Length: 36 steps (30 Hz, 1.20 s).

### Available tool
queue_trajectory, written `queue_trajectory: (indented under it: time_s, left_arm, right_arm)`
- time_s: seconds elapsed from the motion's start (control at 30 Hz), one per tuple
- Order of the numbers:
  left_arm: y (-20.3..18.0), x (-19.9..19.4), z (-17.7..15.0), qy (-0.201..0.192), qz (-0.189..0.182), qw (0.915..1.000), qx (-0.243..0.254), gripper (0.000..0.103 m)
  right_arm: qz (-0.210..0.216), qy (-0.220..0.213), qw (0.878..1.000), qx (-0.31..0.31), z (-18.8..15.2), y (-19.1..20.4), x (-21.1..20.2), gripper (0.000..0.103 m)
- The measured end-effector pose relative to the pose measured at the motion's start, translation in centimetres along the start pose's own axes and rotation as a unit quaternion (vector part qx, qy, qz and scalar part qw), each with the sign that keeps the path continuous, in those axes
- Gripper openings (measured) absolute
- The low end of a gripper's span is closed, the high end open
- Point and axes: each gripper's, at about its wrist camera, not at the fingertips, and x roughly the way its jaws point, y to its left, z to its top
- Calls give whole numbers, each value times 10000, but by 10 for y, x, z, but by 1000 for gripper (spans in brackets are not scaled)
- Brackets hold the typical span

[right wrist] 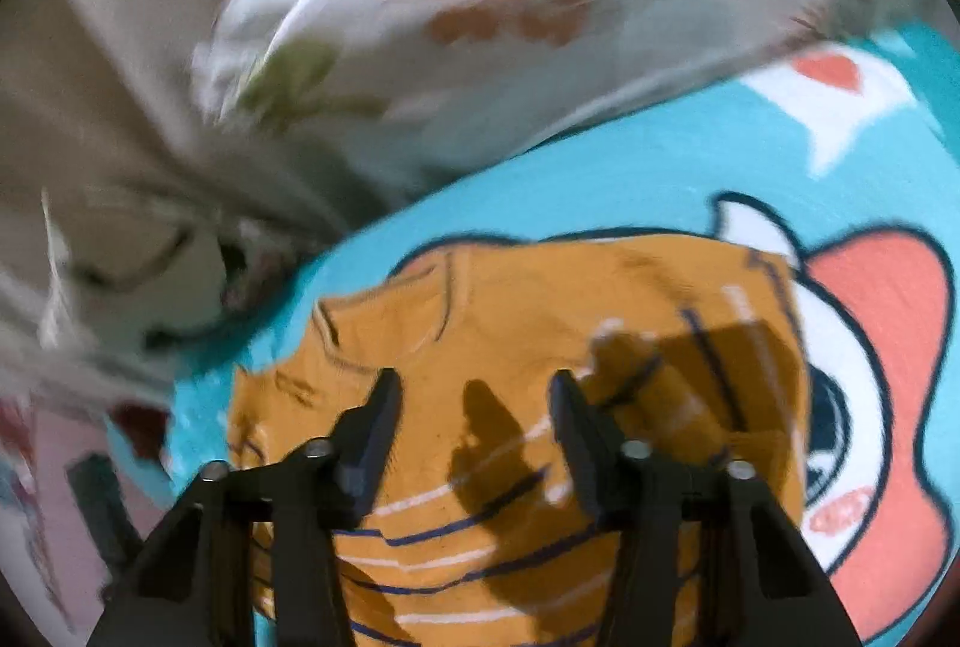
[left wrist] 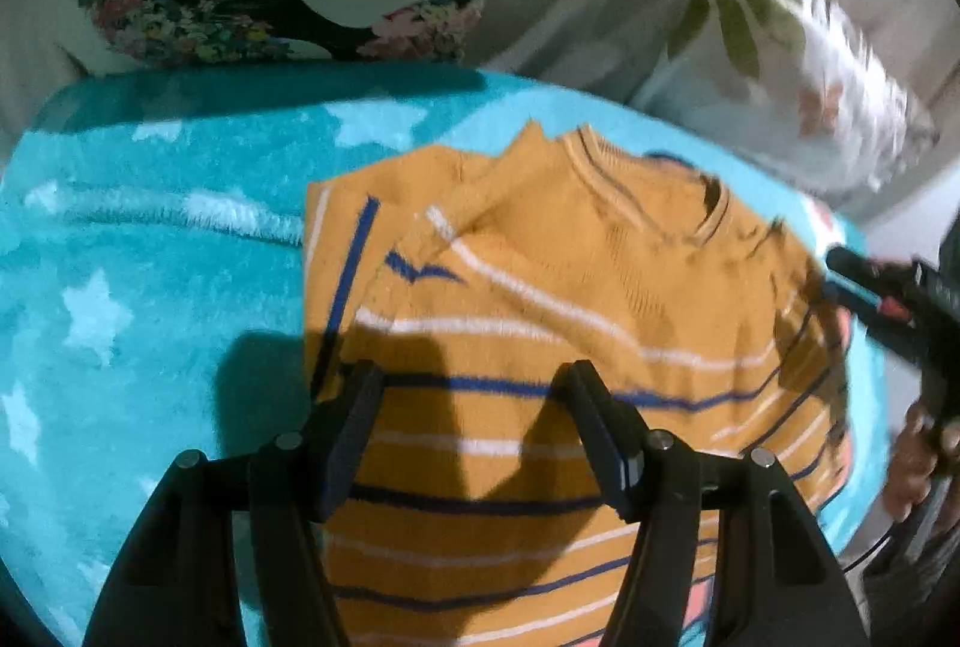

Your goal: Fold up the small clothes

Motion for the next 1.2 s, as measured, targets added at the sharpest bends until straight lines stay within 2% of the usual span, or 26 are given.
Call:
queue_trajectory:
  time_s: [0.13,0.23,0.37,0.5,0.6,0.67,0.83,0.9,0.97,1.0,1.07,1.1,1.17,1.2]
  left_arm:
    - [4,6,-10,89,128,9998,94,63]
    - [10,10,-13,203,142,9997,87,63]
    - [17,9,-15,241,97,9997,25,63]
    - [29,-8,-19,194,-219,9993,-231,63]
    - [38,-19,-23,154,-333,9988,-321,63]
    - [36,-22,-20,87,-326,9992,-202,63]
    - [27,-9,6,-32,-165,9998,-132,63]
    - [31,1,21,-41,50,9998,-198,63]
    - [43,14,32,80,193,9986,-479,63]
    - [49,20,36,159,208,9977,-630,63]
    - [61,24,40,259,98,9956,-895,63]
    - [65,23,40,259,0,9950,-965,63]
    - [67,15,36,191,-60,9951,-963,63]
    - [68,10,33,169,-57,9955,-934,63]
  right_arm:
    - [-721,272,9952,-600,8,9,38,48]
    - [-1124,450,9915,-474,22,-11,62,43]
    - [-1246,462,9901,-450,37,-15,68,42]
    - [-1491,366,9852,-758,36,-2,60,43]
    - [-1444,129,9863,-787,26,5,35,45]
    - [-1184,6,9900,-767,13,7,14,46]
    - [-608,4,9961,-634,-28,5,-14,46]
    - [-448,76,9972,-590,-45,2,-15,46]
    - [-610,215,9964,-546,-59,-6,-8,46]
    - [-836,275,9950,-461,-62,-16,-2,46]
    - [-1163,277,9924,-281,-62,-36,3,44]
    - [-1177,239,9925,-222,-59,-45,2,40]
    - [-1100,79,9939,13,-56,-54,-5,41]
    - [-1193,-50,9928,77,-55,-54,-13,43]
